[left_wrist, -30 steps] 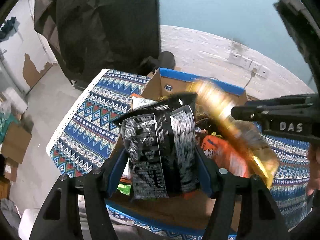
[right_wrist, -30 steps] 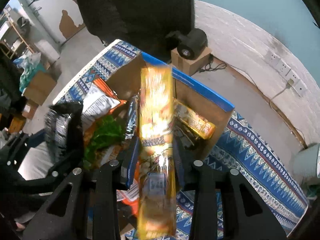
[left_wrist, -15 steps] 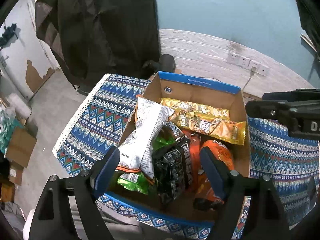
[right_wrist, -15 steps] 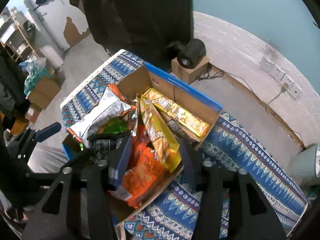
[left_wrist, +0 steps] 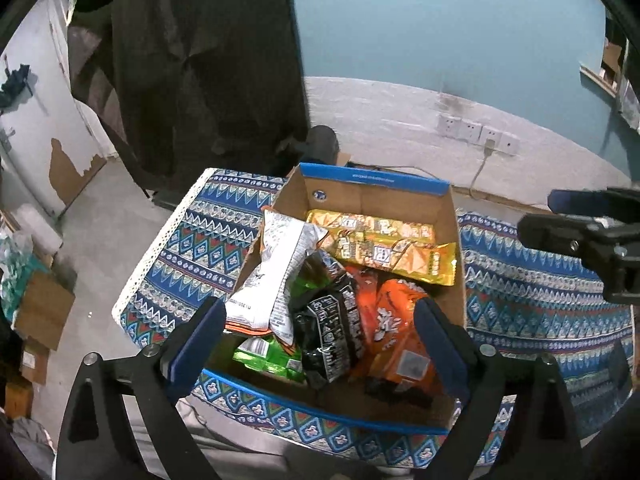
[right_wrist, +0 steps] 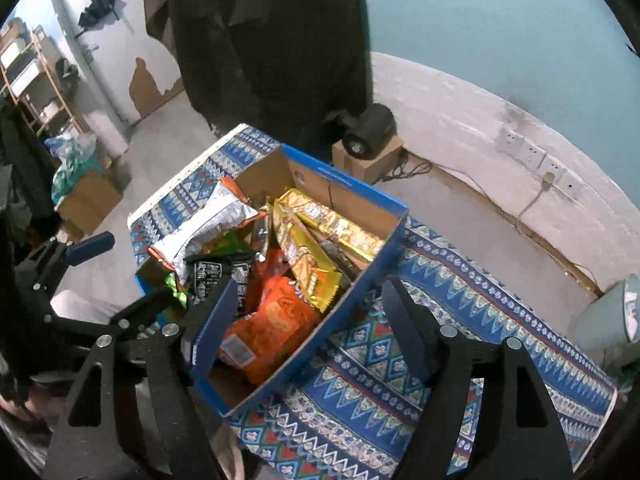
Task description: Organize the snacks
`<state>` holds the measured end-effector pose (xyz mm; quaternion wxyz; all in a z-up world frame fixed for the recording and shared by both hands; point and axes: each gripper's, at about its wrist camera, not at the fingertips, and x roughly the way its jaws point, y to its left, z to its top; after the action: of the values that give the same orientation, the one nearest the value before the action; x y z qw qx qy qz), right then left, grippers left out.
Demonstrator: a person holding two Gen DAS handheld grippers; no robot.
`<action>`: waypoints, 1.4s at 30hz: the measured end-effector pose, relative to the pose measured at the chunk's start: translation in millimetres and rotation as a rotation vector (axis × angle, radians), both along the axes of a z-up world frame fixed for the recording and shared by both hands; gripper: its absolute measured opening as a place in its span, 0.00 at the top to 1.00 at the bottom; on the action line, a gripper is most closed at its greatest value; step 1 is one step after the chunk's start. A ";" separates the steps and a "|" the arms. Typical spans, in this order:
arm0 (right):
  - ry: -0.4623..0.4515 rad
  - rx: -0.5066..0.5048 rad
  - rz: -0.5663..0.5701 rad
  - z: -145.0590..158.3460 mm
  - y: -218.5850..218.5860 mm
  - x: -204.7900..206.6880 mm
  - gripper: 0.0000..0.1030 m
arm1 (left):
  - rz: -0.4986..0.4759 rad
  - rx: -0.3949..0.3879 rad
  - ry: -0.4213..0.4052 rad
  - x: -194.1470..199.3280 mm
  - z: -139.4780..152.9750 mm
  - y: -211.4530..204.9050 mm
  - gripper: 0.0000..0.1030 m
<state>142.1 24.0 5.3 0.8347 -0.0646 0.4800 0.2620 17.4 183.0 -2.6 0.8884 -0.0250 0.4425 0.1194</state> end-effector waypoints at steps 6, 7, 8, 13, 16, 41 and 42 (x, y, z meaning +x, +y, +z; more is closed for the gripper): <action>-0.019 0.015 -0.039 0.3 -25.8 -9.6 0.27 | 0.003 0.007 -0.031 -3.5 9.0 -2.0 0.01; -0.016 0.014 -0.046 -0.3 -31.0 -10.8 0.27 | 0.005 0.009 -0.029 -3.6 8.9 -2.3 0.01; -0.018 0.014 -0.053 -0.6 -35.0 -12.1 0.27 | 0.006 0.008 -0.027 -5.0 8.4 -3.2 0.01; -0.053 -0.009 -0.064 -1.5 -49.2 -22.7 0.27 | -0.016 0.020 -0.019 -6.6 11.2 -11.8 0.01; -0.069 -0.032 -0.057 -3.9 -54.0 -29.0 0.27 | -0.030 0.025 -0.036 -8.4 16.7 -19.0 0.01; -0.066 -0.017 -0.078 -6.4 -79.2 -27.0 0.27 | -0.087 0.076 -0.047 2.5 20.7 -47.5 0.01; -0.066 -0.017 -0.078 -6.4 -79.2 -27.0 0.27 | -0.089 0.079 -0.044 3.2 20.2 -48.2 0.01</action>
<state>115.0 -55.2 -1.1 0.8591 -0.0613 0.4567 0.2229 20.6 134.8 17.7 0.9027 0.0274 0.4185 0.0965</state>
